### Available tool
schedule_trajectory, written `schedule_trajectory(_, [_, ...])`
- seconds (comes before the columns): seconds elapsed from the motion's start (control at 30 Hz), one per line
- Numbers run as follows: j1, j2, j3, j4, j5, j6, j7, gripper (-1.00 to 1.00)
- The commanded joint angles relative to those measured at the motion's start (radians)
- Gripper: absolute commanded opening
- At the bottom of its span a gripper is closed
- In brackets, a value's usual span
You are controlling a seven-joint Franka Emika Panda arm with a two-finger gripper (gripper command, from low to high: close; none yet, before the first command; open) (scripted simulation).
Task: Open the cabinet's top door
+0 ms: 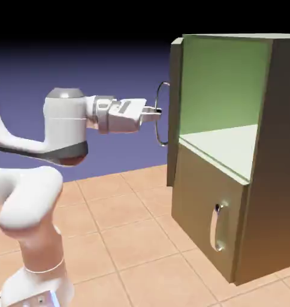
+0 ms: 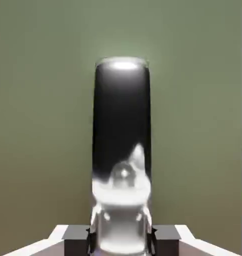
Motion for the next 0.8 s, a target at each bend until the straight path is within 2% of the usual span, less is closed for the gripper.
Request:
schedule_trajectory(0.0, [-0.027, -0.013, 0.015, -0.009, 0.042, 0.021, -0.029, -1.00])
schedule_trajectory(0.1, [-0.031, -0.056, 0.039, -0.042, 0.173, 0.009, -0.135, -1.00])
schedule_trajectory(0.4, [0.258, -0.211, 0.118, -0.121, 0.486, -0.376, -0.381, -1.00])
schedule_trajectory(0.77, [0.481, -0.293, 0.464, -0.066, 0.823, -0.854, -0.437, -1.00])
